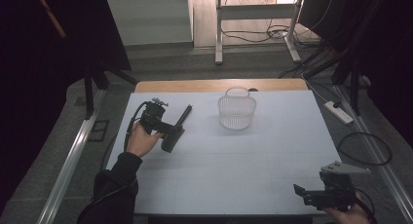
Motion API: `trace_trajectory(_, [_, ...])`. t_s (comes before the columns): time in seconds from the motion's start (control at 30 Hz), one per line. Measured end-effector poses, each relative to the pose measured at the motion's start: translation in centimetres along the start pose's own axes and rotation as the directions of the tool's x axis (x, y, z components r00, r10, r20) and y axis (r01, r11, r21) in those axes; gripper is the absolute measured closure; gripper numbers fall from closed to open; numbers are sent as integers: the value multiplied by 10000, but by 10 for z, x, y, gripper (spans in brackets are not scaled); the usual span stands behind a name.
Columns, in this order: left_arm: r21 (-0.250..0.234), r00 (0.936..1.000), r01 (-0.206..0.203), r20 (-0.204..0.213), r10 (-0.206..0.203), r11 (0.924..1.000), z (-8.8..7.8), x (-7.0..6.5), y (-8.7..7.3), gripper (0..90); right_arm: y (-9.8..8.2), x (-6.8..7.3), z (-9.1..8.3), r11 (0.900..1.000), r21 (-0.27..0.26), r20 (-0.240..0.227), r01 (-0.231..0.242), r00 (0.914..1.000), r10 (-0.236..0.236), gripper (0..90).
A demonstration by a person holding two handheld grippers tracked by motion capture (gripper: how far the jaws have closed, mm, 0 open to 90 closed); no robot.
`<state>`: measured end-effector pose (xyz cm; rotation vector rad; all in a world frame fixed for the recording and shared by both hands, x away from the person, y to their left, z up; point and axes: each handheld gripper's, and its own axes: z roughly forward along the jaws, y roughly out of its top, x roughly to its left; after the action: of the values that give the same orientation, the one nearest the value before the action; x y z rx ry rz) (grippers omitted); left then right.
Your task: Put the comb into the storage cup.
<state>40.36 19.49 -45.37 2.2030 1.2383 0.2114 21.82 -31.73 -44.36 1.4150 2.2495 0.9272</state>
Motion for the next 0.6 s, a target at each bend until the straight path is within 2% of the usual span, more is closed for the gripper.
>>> trace_trajectory(0.23, [239,9996,-222,-148,226,9995,9,3,10,0,0,0,0,10000,0,-15,-10,10000,10,12])
trace_trajectory(0.6, [443,9992,-309,-228,320,9985,21,11,26,0,0,0,0,10000,19,-38,-33,10000,33,11])
